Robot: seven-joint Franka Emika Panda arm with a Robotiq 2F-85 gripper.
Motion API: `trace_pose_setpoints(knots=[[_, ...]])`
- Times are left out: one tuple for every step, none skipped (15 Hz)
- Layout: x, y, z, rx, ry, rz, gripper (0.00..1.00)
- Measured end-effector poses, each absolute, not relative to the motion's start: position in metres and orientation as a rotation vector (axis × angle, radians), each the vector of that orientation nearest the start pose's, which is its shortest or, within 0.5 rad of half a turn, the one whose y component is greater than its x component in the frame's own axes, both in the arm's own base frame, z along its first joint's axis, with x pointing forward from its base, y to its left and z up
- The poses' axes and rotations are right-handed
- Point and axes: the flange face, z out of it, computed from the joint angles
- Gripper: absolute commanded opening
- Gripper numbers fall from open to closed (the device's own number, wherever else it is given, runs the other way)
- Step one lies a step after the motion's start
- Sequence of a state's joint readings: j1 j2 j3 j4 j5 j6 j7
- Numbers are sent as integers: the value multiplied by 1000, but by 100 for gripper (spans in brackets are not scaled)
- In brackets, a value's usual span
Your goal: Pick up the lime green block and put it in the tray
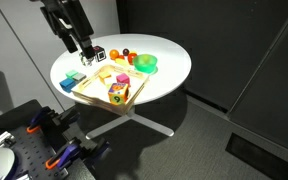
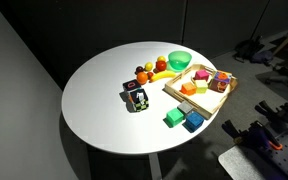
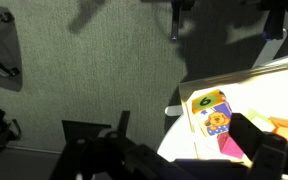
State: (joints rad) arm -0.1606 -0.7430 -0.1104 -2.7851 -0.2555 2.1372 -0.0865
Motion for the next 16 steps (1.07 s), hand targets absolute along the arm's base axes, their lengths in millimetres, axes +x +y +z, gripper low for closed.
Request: trace_pose_setpoints(knots=[[315, -89, 419, -3288, 40, -106, 100], [319, -83, 417, -3274, 29, -94, 100], [322, -78, 414, -3261, 18, -81, 100], [325, -73, 411, -3251, 8, -67, 100], [328, -69, 408, -3243, 0, -54, 100], [329, -66, 406, -3238, -6, -44, 100], [331, -64, 405, -3233, -10, -35, 100], [333, -63, 403, -3230, -11, -28, 100], [334, -62, 403, -3228, -12, -23, 100], [335, -62, 402, -3226, -11, -19, 100], [336, -62, 402, -3224, -10, -16, 100], [337, -61, 401, -3223, -10, -12, 100], [338, -61, 401, -3222, -10, -9, 100], [339, -61, 401, -3222, -11, -7, 100], [339, -61, 400, -3222, -11, -5, 100], [340, -61, 400, -3222, -11, -3, 100]])
